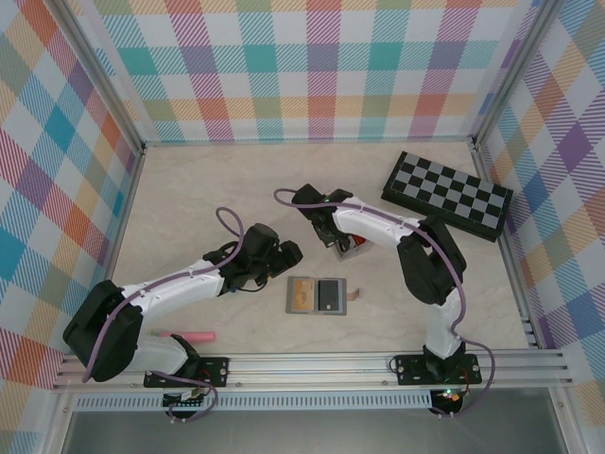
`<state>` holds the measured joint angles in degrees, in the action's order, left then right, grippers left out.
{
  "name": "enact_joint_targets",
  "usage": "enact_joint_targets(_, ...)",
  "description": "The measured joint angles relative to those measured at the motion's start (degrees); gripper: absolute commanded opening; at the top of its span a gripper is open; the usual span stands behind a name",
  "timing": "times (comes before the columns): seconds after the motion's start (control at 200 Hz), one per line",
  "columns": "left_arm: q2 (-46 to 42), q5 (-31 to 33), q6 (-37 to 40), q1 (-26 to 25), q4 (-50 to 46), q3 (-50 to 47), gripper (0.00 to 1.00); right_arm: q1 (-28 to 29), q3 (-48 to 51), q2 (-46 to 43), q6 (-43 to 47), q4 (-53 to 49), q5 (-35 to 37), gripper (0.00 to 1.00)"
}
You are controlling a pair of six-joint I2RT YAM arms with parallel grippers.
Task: Put the credit cards into the card holder
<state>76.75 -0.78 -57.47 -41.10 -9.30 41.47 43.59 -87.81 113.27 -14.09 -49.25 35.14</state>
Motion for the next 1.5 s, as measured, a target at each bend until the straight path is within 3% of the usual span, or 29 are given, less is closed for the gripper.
enact_joint_targets(0.35,0.0,0.0,0.0,0.0,0.0,-0.1,0.86,-0.7,0.5,-4.5,-0.3,-0.2,-2.4,0.02)
enact_joint_targets(0.625,0.0,-0.1,0.0,0.0,0.0,-0.1,0.86,-2.3,1.1,-5.5,-1.8,-0.1,-6.7,0.38)
enact_joint_targets(0.945,0.0,-0.2,0.0,0.0,0.0,-0.1,0.86,-3.0,0.9,-1.7,-1.3,-0.2,-7.1,0.46)
enact_joint_targets(1.23,0.0,-0.2,0.0,0.0,0.0,-0.1,0.86,-2.6,0.6,1.1,-0.4,-0.5,-4.2,0.45)
enact_joint_targets(1.5,0.0,-0.3,0.0,0.0,0.0,-0.1,0.86,-1.9,0.8,1.1,-0.1,-0.5,0.4,0.29)
